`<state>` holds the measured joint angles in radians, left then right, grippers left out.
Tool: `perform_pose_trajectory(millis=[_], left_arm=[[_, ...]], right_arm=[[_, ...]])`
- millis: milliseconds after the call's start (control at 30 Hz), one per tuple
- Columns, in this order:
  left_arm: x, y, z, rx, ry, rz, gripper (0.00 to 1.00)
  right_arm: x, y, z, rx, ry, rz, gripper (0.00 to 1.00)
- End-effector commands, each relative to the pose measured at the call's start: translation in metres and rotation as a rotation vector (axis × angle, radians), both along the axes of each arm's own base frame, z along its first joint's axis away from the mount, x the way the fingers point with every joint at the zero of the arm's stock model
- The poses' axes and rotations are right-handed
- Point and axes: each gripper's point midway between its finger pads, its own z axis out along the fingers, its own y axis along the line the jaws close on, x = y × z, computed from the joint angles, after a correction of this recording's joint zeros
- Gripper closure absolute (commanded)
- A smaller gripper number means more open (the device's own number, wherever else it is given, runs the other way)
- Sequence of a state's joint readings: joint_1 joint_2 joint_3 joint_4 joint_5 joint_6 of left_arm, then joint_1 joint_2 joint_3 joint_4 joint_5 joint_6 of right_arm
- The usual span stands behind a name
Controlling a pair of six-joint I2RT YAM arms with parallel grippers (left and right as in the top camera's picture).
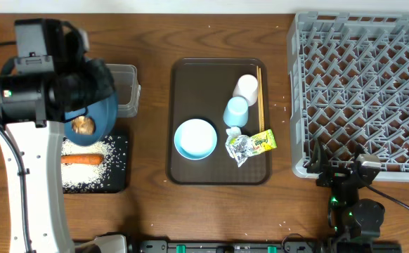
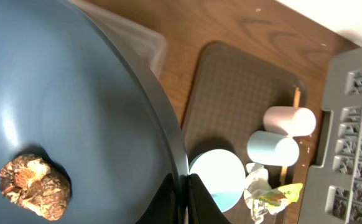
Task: Sort waste into correct bins and load items into the dishwasher rack
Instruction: 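Lift the blue bowl and carry it over the black tray, then tilt the blue bowl to dump the food scrap onto the black tray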
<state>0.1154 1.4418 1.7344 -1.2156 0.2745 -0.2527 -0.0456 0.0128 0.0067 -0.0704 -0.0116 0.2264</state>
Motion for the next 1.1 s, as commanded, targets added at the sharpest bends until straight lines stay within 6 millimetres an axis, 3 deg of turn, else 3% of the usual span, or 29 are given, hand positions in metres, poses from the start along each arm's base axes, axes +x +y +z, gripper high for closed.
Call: perform_pose_trajectory(millis=[0, 533, 833, 1067], left_arm=[[-0.002, 0.009, -0.012, -0.080, 0.019, 0.030, 0.94], [-0.013, 0.090, -0.064, -0.473, -0.071, 0.191, 0.94], [-0.018, 0.104, -0.051, -0.679, -0.233, 0.176, 0.94], [-0.024, 0.115, -0.037, -0.746, -0.300, 0.187, 0.94]], right_arm=[[0.000, -0.003, -0.001, -0.003, 0.004, -0.008, 0.01], [0.000, -0.003, -0.001, -0.003, 0.004, -0.008, 0.01], [0.000, -0.003, -0.001, -0.003, 0.004, -0.008, 0.01], [0.000, -0.003, -0.001, -0.003, 0.004, -0.008, 0.01]])
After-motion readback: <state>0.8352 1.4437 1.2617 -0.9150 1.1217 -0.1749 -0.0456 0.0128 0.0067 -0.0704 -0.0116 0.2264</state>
